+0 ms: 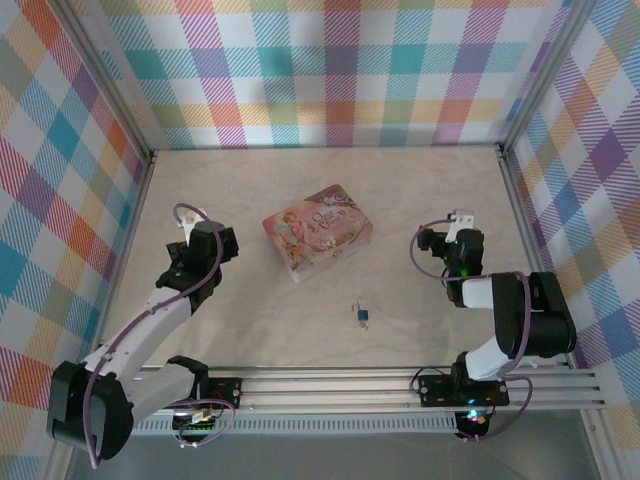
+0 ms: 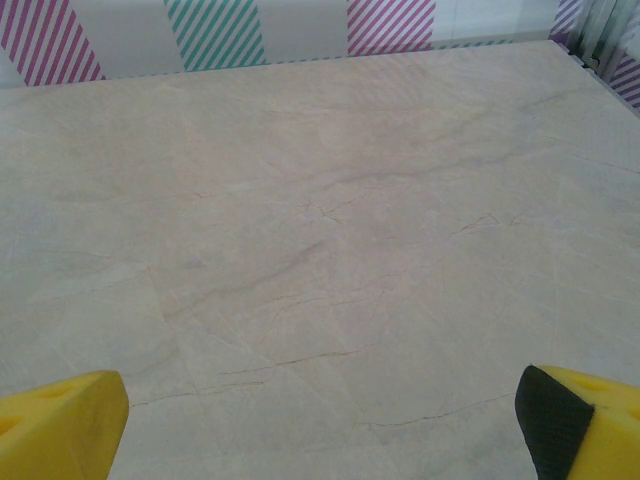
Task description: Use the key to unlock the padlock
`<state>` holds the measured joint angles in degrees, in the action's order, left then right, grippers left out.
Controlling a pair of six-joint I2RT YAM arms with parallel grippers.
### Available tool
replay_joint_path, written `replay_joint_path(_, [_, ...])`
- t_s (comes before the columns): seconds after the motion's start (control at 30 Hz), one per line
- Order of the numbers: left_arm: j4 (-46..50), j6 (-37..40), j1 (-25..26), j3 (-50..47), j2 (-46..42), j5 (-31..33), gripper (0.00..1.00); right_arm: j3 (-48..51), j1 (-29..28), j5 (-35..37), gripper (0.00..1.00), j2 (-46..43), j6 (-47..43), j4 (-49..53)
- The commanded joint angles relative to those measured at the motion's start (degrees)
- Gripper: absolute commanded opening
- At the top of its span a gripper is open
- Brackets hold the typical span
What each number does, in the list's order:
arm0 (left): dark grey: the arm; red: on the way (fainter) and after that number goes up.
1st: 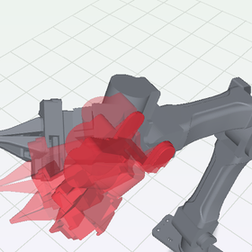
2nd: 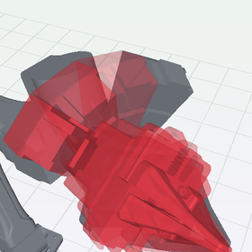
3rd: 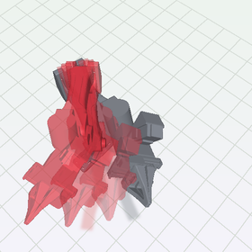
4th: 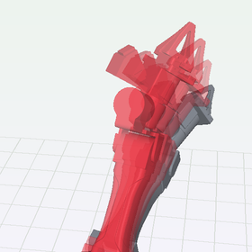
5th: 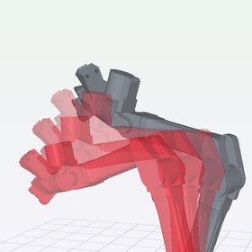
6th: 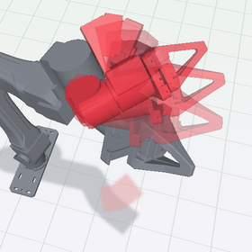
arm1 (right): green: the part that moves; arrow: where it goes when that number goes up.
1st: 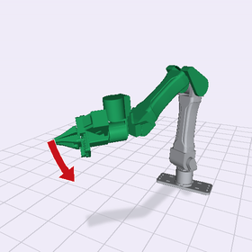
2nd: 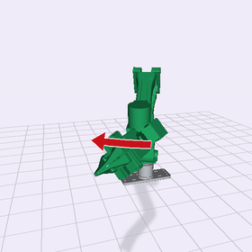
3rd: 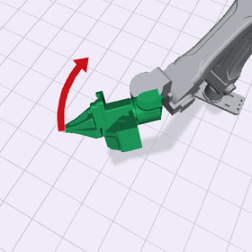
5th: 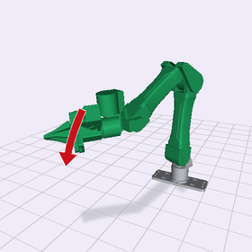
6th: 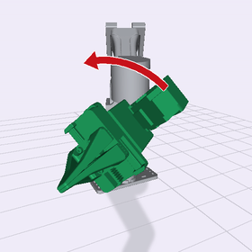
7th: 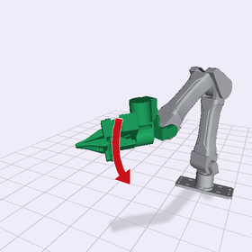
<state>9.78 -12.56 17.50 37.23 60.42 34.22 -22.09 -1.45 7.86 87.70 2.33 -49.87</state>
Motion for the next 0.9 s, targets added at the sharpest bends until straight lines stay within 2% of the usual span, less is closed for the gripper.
replay_joint_path(0.0, [-2.84, 0.25, -0.94, -1.53, 3.04, 0.62, 1.00, 0.03, 0.31, -1.00, 1.00, 0.12, 0.43, -0.27])
replay_joint_path(0.17, [-5.21, 0.60, -1.56, -1.49, 7.38, -0.33, 1.00, 0.04, 0.36, -0.96, 1.00, 0.18, 0.45, -0.31])
replay_joint_path(0.33, [-10.35, 4.63, -2.11, -2.04, 11.01, -1.44, 1.00, 0.02, 0.38, -1.00, 1.00, 0.19, 0.40, -0.32])
replay_joint_path(0.57, [-28.03, 7.74, -2.74, -10.08, 14.92, -5.52, 1.00, 0.02, 0.35, -1.00, 1.00, 0.19, 0.43, -0.31])
replay_joint_path(0.63, [-28.38, 8.56, -2.97, -10.03, 15.05, -7.81, 1.00, -0.06, 0.39, -0.98, 1.00, 0.19, 0.42, -0.31])
replay_joint_path(0.87, [-39.84, 9.33, -4.69, -14.82, 13.63, -11.26, 1.00, -0.06, 0.38, -1.00, 1.00, 0.19, 0.40, -0.26])
